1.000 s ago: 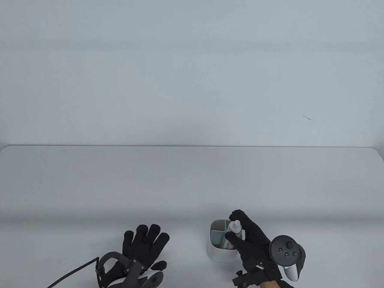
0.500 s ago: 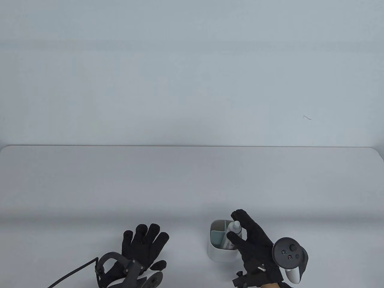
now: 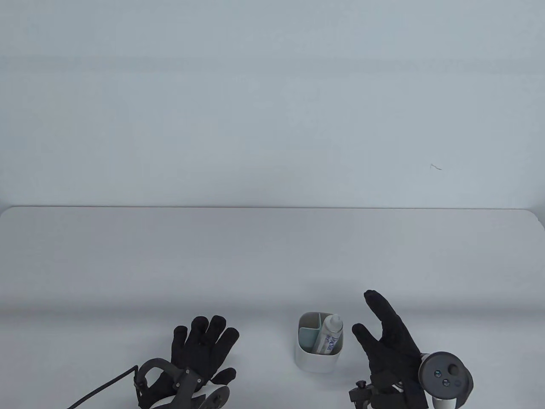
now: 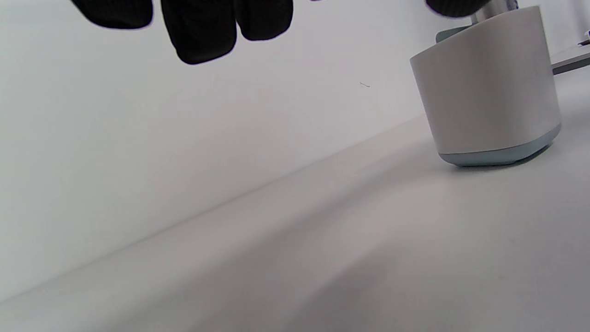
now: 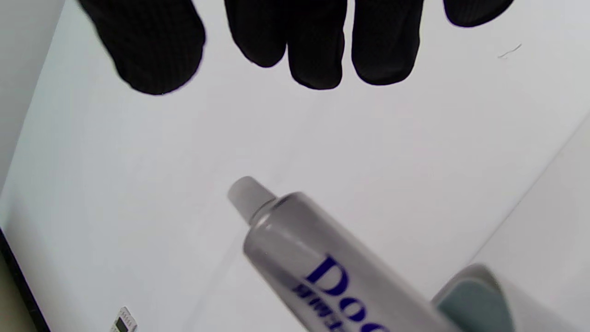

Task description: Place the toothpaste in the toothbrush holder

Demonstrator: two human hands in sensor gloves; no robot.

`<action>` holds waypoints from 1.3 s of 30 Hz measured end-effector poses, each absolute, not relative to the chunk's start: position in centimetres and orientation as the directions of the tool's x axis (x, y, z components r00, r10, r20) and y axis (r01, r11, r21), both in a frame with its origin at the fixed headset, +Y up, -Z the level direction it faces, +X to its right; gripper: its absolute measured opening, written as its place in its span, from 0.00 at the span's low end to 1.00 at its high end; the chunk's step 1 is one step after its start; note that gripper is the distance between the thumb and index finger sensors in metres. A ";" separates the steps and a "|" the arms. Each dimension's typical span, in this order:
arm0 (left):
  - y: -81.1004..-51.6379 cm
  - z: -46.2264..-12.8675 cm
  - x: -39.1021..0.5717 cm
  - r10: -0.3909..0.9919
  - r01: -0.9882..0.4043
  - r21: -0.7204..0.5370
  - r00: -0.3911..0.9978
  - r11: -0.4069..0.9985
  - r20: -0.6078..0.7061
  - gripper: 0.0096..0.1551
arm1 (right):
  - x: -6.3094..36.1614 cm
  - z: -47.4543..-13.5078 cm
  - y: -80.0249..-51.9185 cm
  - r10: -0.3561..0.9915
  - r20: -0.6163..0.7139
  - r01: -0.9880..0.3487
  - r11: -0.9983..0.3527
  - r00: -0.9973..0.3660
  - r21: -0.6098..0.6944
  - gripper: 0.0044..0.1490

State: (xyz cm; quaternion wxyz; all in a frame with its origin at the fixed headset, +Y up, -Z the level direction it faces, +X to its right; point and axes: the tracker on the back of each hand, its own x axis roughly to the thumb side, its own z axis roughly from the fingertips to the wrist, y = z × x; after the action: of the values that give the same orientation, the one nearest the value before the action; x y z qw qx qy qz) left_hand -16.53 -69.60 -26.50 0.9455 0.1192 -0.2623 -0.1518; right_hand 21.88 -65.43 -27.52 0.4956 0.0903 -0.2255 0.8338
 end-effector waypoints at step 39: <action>-70.3 -27.2 -17.1 -0.342 0.236 0.279 0.834 0.931 0.434 0.47 | 21.4 -27.7 -68.8 0.210 0.239 -0.252 -0.954 -0.948 -0.161 0.58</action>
State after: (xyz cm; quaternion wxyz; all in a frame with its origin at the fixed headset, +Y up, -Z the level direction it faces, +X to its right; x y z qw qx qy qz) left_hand -17.10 -70.28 -27.16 0.9515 0.1075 -0.2450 -0.1519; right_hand 21.42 -68.83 -27.69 0.1175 0.1105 -0.0952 0.9823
